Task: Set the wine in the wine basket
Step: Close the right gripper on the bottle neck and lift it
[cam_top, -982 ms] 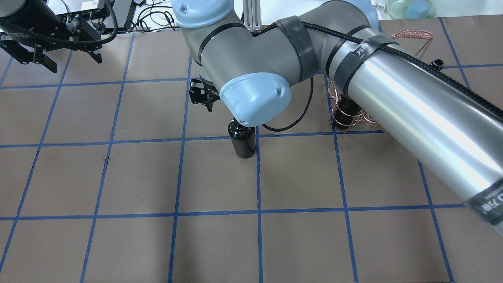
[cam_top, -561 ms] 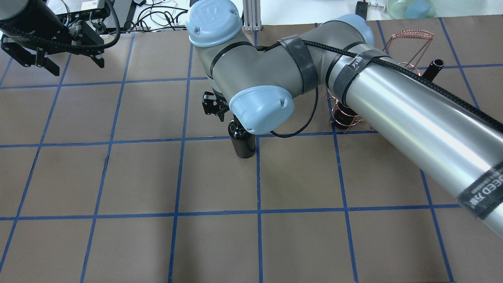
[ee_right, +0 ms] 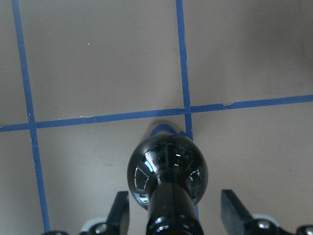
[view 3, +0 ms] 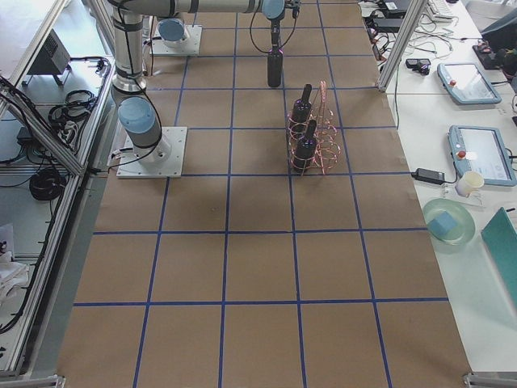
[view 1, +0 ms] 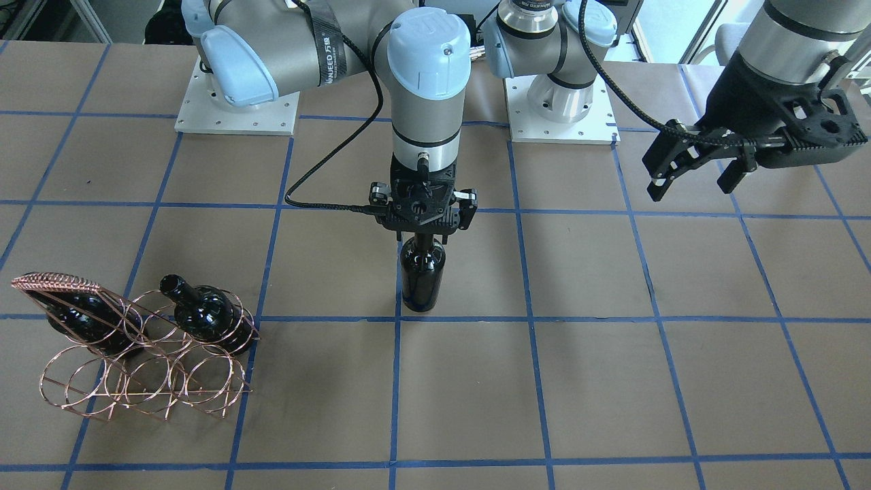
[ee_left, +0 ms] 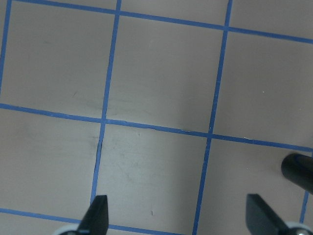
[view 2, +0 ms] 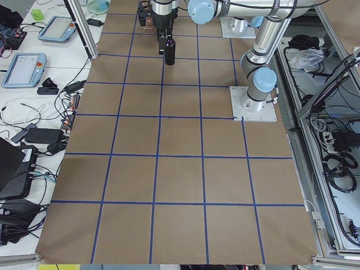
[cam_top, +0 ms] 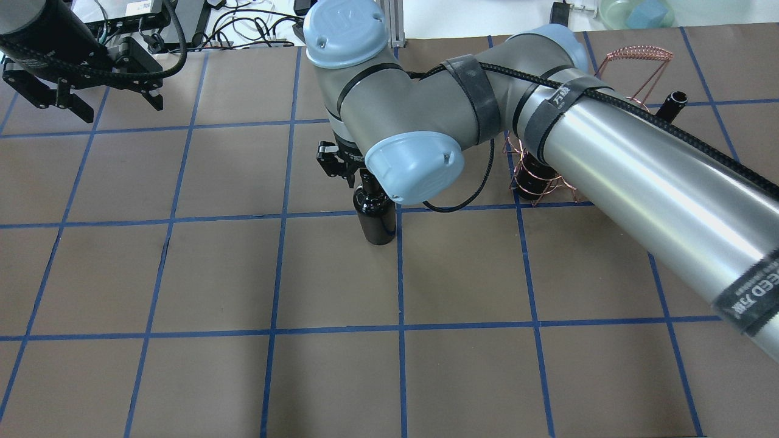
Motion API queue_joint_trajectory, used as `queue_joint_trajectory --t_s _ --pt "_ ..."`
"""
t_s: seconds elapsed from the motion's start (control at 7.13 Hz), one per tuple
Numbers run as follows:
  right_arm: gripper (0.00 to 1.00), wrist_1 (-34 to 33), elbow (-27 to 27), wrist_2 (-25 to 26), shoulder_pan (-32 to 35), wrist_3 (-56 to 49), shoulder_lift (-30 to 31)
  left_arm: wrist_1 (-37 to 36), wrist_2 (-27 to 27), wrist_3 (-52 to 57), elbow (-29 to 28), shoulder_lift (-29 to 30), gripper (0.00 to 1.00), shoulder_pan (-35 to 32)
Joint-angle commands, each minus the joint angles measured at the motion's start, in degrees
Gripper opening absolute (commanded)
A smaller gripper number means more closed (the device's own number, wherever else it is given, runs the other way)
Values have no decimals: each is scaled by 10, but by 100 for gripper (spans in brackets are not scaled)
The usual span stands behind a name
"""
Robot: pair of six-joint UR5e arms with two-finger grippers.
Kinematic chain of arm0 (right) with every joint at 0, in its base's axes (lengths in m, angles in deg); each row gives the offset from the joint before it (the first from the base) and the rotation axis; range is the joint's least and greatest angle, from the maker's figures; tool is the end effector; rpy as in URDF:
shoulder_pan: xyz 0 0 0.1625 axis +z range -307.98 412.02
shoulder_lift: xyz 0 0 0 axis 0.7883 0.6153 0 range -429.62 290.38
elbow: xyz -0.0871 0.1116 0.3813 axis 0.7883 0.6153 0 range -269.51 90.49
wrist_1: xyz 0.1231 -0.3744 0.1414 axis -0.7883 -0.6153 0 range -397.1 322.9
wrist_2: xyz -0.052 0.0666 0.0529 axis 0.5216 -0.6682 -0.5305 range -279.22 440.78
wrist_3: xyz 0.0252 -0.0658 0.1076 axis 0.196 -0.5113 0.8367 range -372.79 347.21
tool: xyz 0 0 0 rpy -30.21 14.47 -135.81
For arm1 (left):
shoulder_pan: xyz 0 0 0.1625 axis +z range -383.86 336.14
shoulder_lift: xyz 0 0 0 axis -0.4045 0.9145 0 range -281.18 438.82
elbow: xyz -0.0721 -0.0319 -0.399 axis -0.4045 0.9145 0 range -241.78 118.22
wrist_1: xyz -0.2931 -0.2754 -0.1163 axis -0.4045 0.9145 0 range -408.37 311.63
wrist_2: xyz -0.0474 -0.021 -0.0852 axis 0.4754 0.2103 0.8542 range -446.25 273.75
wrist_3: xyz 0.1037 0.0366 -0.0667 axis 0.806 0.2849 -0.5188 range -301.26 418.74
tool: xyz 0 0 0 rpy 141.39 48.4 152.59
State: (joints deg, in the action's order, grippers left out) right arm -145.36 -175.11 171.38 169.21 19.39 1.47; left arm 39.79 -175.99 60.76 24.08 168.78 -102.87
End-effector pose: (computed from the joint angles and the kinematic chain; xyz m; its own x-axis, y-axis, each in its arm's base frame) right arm 0.4024 -0.4947 0.3261 -0.9959 0.0866 -0.0261 0.0881 0.9942 -0.0611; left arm -0.0345 -0.5244 0.4807 -0.9878 -0.1555 0.0007 -0.1547 0.9824 -0.1051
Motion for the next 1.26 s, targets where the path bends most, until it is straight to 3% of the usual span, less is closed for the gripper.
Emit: queue_joint_trajectory --t_s 0.0,0.14,0.42,0.56,0.7,0.84,1.12 --pt "60 -2 0 -3 0 -1 0 9 0 0 0 -1 100 0" --pt "48 -2 0 -4 0 -2 0 13 1 0 0 -2 100 0" --pt "7 -2 0 -8 -2 -5 -1 16 0 0 4 -6 100 0" --pt "0 -2 2 -25 -5 -6 3 17 1 0 4 -8 100 -2" --pt "0 0 8 -26 -15 -6 8 16 2 -3 14 -13 100 -4" --pt "0 31 15 -31 -33 -5 37 16 3 -8 26 -19 100 -4" --pt "0 154 17 -41 -111 -51 125 16 4 -15 35 -26 100 -8"
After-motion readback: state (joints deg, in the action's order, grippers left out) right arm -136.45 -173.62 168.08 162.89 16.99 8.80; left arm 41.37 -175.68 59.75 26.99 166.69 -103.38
